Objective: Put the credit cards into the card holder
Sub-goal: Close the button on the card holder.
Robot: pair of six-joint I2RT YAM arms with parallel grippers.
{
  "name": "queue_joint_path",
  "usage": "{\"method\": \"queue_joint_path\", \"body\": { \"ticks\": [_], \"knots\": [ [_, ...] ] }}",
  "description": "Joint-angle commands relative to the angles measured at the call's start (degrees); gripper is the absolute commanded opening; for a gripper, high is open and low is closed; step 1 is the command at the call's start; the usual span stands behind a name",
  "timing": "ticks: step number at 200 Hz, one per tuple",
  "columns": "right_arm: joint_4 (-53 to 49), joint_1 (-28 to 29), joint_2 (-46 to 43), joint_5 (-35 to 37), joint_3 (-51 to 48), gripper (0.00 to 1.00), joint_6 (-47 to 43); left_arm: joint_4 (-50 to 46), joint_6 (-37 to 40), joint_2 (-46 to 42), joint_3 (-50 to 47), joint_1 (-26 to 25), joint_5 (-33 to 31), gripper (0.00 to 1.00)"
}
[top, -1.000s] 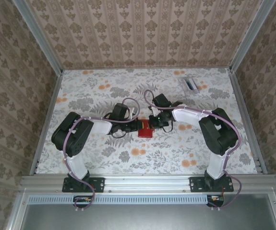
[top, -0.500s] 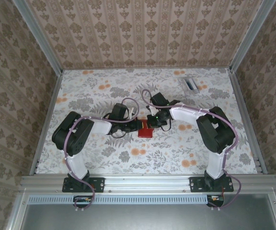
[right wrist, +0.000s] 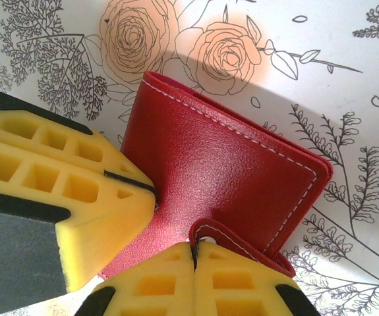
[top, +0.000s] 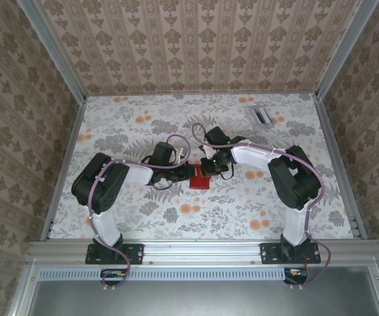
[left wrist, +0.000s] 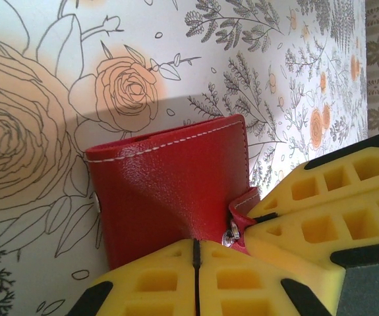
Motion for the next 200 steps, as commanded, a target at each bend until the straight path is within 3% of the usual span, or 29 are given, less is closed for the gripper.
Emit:
{"method": "queue_joint_path", "body": {
  "ticks": [1,150,200],
  "knots": [
    [-4.2,1.1,2.4,-1.4,0.7,0.0,-1.8,-1.1,-0.7,2.0,-1.0,-0.1,0.2,0.08],
    [-12.2,3.0,5.5,2.8,5.3,0.0,-7.6,-0.5,-0.9,3.4,-1.1,0.0,-0.2,0.08],
    [-14.8,2.8,11.0,4.1,8.3,0.0,-7.2,-0.2,-1.2,3.2,-0.8,-0.1,-0.2,0.08]
  ]
}}
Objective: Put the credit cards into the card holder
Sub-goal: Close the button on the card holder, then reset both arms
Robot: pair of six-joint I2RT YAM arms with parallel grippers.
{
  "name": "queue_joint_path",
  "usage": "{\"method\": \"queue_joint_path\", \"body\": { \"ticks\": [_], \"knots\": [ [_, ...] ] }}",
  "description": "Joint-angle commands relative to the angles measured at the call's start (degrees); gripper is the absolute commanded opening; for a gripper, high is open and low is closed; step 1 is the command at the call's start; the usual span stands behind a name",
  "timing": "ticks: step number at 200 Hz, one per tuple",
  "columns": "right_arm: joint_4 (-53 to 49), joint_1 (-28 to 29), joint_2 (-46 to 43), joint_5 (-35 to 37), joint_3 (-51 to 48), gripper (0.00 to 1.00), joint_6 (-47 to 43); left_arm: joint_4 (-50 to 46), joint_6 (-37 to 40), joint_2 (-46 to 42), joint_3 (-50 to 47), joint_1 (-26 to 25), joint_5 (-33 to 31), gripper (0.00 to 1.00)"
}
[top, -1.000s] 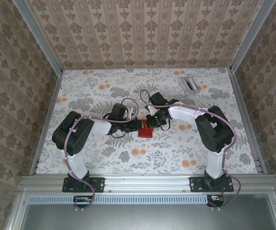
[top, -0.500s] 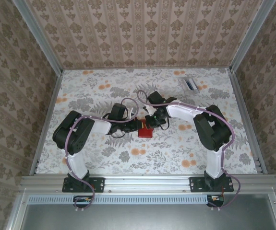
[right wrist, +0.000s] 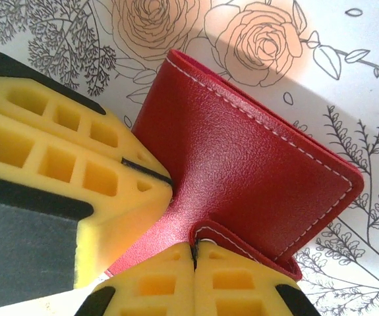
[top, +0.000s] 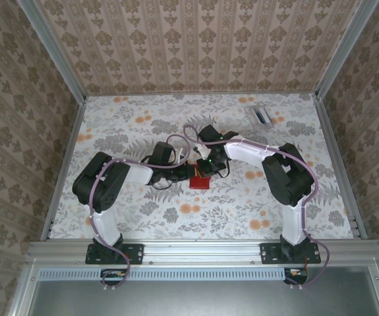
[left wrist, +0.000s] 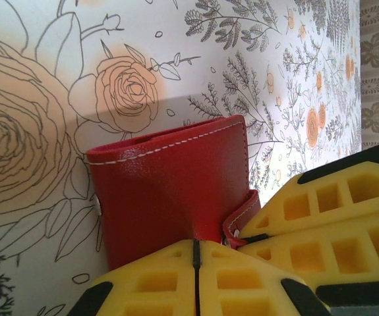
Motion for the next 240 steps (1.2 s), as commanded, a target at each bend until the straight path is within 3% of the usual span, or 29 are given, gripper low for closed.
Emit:
{"method": "queue_joint_path", "body": {
  "ticks": [1,35,53,79,100,109,137,169,183,206,210,215,217,219,221,240],
  "knots": [
    [-5.0,1.1,6.5,2.0,0.3,0.0,-0.5,-1.3,-0.8,2.4,-0.8,-0.5,-1.5,0.08],
    [-7.8,0.4,12.9,1.7,2.8,0.0,0.2,-0.9,-0.6,2.3,-1.1,-0.5,-1.7,0.08],
    [-6.3,0.4,12.1,1.1,1.1,0.0,0.9,-0.6,-0.6,2.1,-1.5,-0.5,-1.7,0.08],
    [-0.9,0.3,4.5,-0.5,-3.6,0.0,2.1,0.1,-0.7,0.6,-2.3,-0.2,-2.3,0.12],
    [3.0,0.0,-1.9,-1.1,-5.9,0.18,2.4,0.2,-0.8,-2.0,-3.1,0.2,-3.1,0.18],
    [5.4,0.0,-4.6,-1.1,-7.3,0.2,2.8,-0.2,-0.7,-3.7,-3.2,0.5,-3.4,0.22],
    [14.8,-0.4,-13.8,0.9,-12.7,0.25,4.8,-5.7,-1.2,-11.3,-1.9,0.8,-4.7,0.28],
    [26.1,-1.3,-25.0,6.2,-20.2,0.29,5.0,-18.6,3.2,-22.0,1.8,1.7,-11.3,0.4],
    [30.5,-1.3,-31.0,10.7,-23.8,0.43,4.4,-25.5,6.3,-26.4,3.6,2.8,-14.6,0.46],
    [37.0,-1.3,-44.5,19.5,-31.2,0.51,1.0,-36.8,12.0,-34.0,7.2,4.0,-24.6,0.59],
    [38.8,-1.4,-47.1,21.0,-32.8,0.58,0.2,-38.2,13.1,-35.5,7.6,4.1,-26.7,0.64],
    [40.6,-1.4,-50.7,22.9,-34.8,0.68,-0.8,-39.8,14.6,-37.1,8.1,4.0,-29.4,0.84],
    [41.2,-1.4,-52.1,23.8,-35.7,0.77,-1.1,-40.4,15.0,-37.7,8.5,4.0,-30.6,0.96],
    [41.9,-1.4,-53.3,24.5,-36.4,0.94,-1.5,-40.9,15.4,-38.4,8.7,4.0,-31.9,0.99],
    [42.6,-1.5,-54.7,25.3,-37.3,0.98,-1.8,-41.6,15.8,-39.0,8.9,3.9,-33.2,1.0],
    [46.7,-1.7,-66.2,34.2,-43.2,1.0,-5.6,-45.1,17.3,-44.4,8.9,2.8,-47.5,1.0]
  ]
}}
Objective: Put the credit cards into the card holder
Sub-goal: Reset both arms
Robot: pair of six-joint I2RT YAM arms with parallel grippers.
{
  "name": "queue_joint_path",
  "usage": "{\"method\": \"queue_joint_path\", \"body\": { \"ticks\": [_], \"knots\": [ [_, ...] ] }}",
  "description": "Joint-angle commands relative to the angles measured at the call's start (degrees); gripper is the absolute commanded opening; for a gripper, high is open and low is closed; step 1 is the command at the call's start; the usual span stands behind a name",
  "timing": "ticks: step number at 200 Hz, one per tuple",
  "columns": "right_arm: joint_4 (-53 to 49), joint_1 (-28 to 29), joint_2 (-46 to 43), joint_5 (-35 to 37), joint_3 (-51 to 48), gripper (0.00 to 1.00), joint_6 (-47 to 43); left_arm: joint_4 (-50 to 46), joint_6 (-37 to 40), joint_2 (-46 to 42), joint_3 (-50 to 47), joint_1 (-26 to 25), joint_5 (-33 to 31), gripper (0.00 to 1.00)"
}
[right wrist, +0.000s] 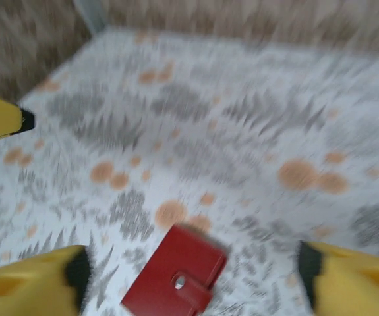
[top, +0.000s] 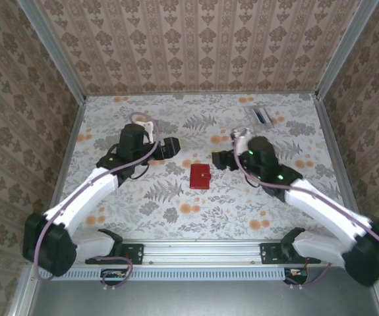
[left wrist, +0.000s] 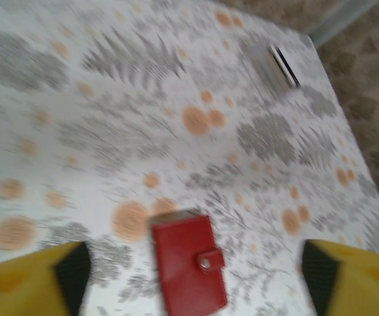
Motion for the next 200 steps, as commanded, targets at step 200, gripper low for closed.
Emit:
{"method": "queue_joint_path", "body": {
  "ticks": [200],
  "knots": [
    [51.4,-33.0,30.5,3.0,-19.8,1.0,-6.9,56.4,33.8,10.0,-31.8,28.6,-9.3,1.0]
  ]
}}
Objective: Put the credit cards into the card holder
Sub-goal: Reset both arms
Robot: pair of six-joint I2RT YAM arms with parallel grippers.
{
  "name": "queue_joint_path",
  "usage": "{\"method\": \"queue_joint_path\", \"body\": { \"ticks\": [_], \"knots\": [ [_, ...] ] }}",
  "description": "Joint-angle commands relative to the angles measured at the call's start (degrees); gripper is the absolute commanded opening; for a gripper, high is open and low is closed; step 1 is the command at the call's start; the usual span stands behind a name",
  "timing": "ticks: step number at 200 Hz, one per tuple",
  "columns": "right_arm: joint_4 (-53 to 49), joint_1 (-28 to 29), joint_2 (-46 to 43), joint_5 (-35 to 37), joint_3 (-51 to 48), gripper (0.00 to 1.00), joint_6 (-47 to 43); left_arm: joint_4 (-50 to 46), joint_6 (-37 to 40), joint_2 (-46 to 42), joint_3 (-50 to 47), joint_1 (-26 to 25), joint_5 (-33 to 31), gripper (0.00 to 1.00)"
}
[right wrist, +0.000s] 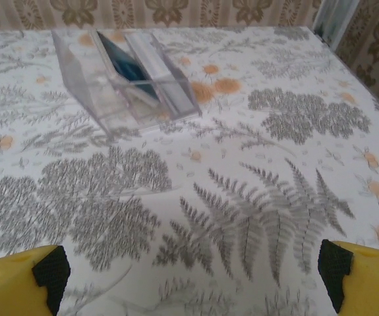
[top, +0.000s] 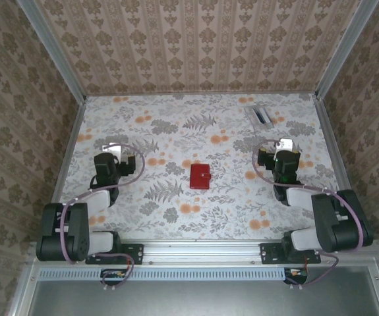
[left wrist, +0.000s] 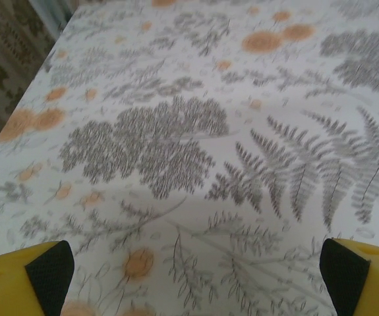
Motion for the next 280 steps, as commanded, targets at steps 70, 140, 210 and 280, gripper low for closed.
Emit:
{"method": "queue_joint_path", "body": {
  "ticks": [70,140,210,280],
  "knots": [
    [8.1,-2.5,7.3,-9.7,2.6,1.0,-1.0,15.4,-1.5,13.3,3.0,3.0,3.5,1.0],
    [7.6,-2.3,7.2,-9.9,2.8,1.0,-1.4,15.5,-1.1,13.5,3.2,2.6,3.2,1.0],
    [6.9,-2.3,7.4,-11.4,3.3,1.0,-1.7,14.9,-0.6,13.5,3.5,2.0,2.3,1.0],
    [6.7,-2.6,7.4,-12.2,3.4,1.0,-1.7,14.9,-0.5,13.5,3.5,1.8,1.9,1.0]
  ]
}}
